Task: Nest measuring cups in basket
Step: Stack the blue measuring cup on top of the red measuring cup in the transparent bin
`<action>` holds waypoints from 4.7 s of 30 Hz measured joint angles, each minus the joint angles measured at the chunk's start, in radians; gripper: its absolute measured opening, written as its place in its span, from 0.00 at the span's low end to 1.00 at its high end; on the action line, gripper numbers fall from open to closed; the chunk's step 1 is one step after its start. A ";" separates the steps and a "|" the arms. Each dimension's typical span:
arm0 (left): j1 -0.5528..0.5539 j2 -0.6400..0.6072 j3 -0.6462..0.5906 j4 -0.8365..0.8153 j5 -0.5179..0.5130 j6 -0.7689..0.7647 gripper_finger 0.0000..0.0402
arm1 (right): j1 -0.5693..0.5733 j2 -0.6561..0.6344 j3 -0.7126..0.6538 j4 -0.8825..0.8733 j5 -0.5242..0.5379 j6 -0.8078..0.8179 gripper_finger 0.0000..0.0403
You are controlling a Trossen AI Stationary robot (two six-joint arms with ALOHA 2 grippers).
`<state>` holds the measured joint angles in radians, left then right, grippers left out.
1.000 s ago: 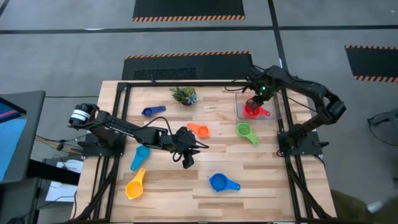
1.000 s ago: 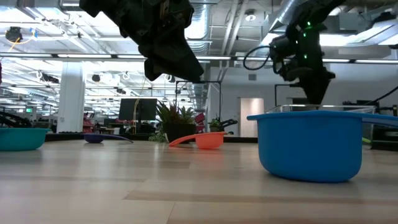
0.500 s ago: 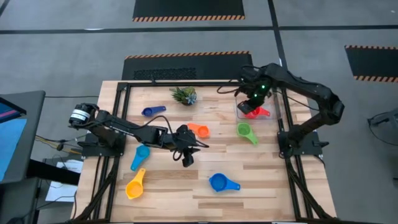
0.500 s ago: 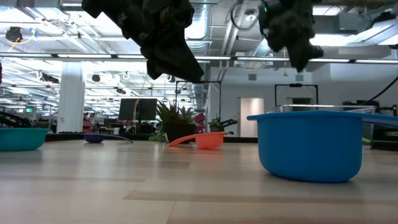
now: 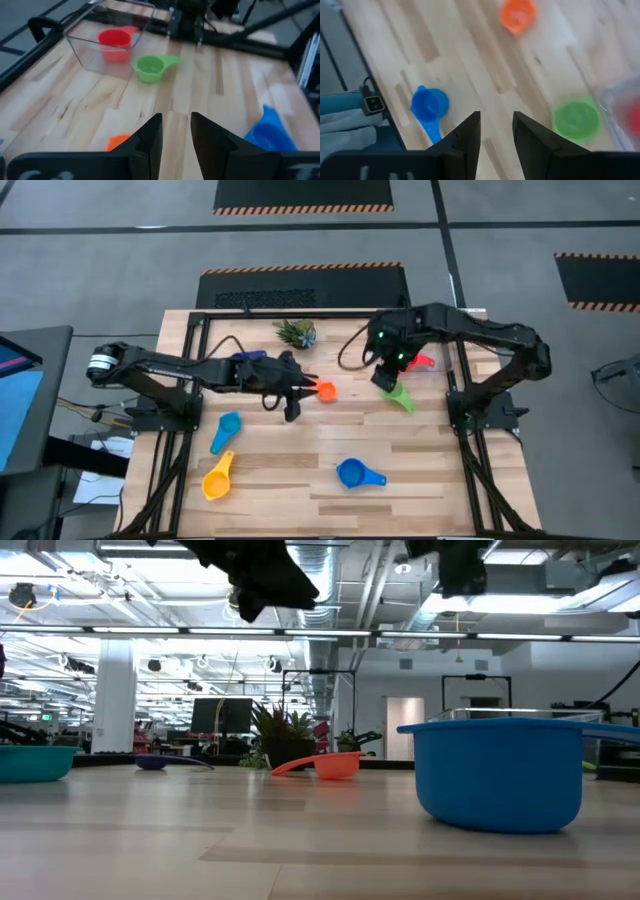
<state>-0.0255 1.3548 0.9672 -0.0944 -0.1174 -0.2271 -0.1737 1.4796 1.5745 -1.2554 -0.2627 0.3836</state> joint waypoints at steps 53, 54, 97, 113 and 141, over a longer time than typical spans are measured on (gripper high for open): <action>-0.268 -0.394 -0.006 -0.831 -0.239 -0.307 0.22 | 0.517 0.619 -0.003 0.326 0.028 0.548 0.31; -0.270 -0.390 -0.006 -0.831 -0.244 -0.308 0.22 | 0.516 0.618 -0.002 0.331 0.027 0.559 0.31; -0.277 -0.371 -0.006 -0.831 -0.288 -0.312 0.22 | 0.506 0.537 -0.067 0.277 0.250 0.399 0.31; -0.277 -0.371 -0.006 -0.831 -0.290 -0.312 0.22 | 0.505 0.537 -0.126 0.445 0.230 0.399 0.31; -0.277 -0.371 -0.006 -0.830 -0.342 -0.312 0.22 | 0.369 0.534 0.054 0.322 0.258 0.293 0.02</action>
<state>-0.3023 0.9839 0.9611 -0.9245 -0.4594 -0.5392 0.1957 2.0138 1.6289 -0.9334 -0.0046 0.6764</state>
